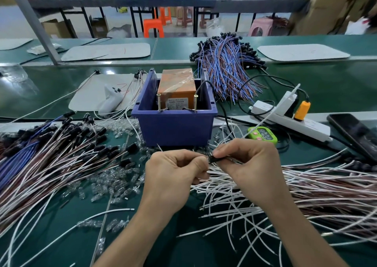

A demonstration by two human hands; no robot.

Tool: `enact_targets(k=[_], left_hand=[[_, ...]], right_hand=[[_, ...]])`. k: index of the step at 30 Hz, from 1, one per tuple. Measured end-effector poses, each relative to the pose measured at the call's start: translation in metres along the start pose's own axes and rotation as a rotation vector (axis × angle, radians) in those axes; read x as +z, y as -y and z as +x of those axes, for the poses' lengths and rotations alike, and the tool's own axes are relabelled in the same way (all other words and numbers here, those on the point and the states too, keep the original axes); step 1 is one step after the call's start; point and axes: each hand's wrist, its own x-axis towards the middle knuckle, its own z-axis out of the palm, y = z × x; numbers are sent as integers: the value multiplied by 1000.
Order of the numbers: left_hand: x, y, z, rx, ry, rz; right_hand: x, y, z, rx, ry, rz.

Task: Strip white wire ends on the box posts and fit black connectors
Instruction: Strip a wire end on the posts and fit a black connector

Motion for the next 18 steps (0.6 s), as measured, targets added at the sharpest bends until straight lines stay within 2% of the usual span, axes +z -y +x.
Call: enact_targets(k=[7, 12, 18], left_hand=[[2, 2, -4, 58, 4, -127], [6, 3, -6, 134, -42, -134], [2, 7, -2, 112, -2, -97]], right_hand=[[-1, 2, 0, -10, 1, -33], [-1, 6, -2, -99, -5, -180], [-1, 2, -1, -62, 12, -120]])
